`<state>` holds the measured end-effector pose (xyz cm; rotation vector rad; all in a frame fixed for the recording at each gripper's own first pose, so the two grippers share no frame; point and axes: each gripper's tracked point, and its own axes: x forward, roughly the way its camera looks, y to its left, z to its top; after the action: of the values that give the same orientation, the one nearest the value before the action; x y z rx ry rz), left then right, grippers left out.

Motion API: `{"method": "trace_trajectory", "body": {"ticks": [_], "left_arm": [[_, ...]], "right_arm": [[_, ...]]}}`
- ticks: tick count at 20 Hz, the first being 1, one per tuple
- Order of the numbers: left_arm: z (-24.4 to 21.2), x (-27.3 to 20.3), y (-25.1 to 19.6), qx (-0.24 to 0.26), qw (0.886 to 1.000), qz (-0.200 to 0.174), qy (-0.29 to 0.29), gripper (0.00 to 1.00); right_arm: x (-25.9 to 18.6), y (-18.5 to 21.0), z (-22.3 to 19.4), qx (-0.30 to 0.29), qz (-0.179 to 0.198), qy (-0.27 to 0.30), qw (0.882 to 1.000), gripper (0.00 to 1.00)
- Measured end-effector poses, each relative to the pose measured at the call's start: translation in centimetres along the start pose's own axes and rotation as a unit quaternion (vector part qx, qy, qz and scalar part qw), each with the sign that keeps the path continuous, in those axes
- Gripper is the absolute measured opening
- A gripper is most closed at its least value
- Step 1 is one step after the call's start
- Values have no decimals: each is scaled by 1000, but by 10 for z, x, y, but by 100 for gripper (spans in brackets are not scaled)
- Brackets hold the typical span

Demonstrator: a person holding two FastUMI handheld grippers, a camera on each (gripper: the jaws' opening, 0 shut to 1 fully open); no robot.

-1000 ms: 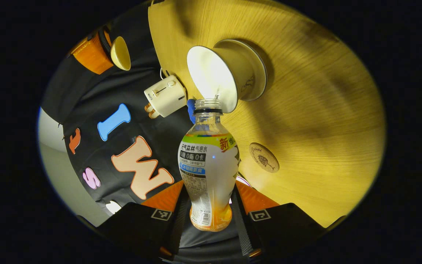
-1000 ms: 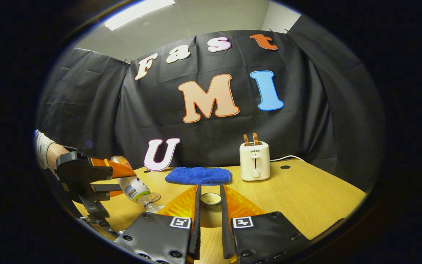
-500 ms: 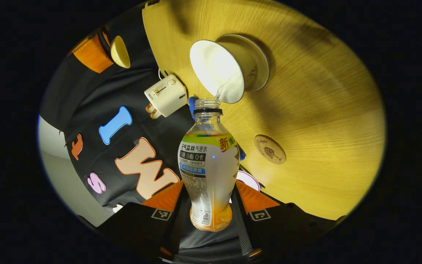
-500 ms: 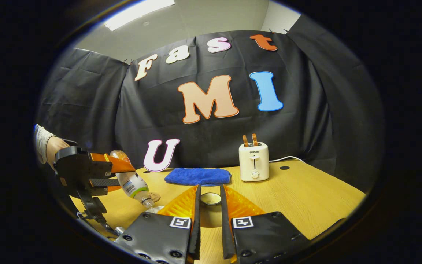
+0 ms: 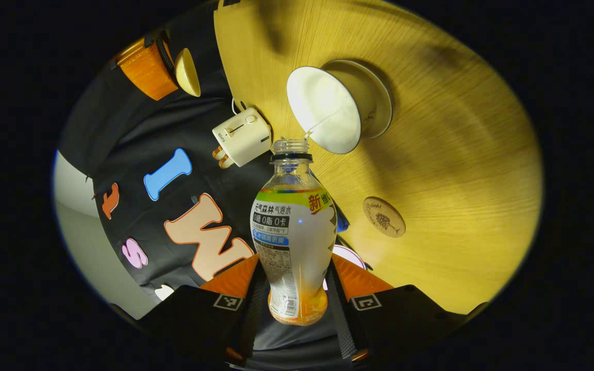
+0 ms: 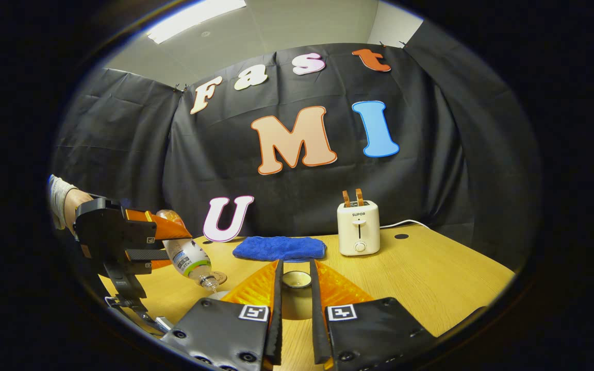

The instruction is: Open the teacup lid with one hand, grasp the water bottle and pour water into the teacup with the other hand; after pouring, place the water bottle on the coaster and then close the teacup lid.

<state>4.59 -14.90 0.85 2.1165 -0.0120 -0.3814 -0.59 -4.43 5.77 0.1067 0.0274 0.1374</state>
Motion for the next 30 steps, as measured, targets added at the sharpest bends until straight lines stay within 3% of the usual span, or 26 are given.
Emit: {"method": "trace_trajectory", "body": {"ticks": [5, 9, 11, 14, 20, 25, 30], "left_arm": [[11, 10, -33, -110, 993, -26, -23, 60], [32, 13, -65, -223, 972, -55, -49, 61], [39, 16, -69, -265, 961, -52, -55, 61], [43, 19, -76, -339, 937, -57, -62, 60], [51, 24, -70, -500, 861, -44, -84, 60], [48, 22, -58, -590, 802, -24, -89, 60], [30, 25, -49, -696, 714, 2, -81, 60]], "right_arm": [[2, 4, -4, -3, 2, 4, 1000, 27], [3, 8, -8, -7, 5, 8, 1000, 27], [4, 9, -9, -8, 6, 9, 1000, 27], [4, 11, -12, -8, 7, 12, 1000, 27], [4, 13, -11, -10, 9, 11, 1000, 27], [4, 14, -9, -12, 10, 8, 1000, 27], [2, 16, -7, -10, 12, 6, 1000, 27]]}}
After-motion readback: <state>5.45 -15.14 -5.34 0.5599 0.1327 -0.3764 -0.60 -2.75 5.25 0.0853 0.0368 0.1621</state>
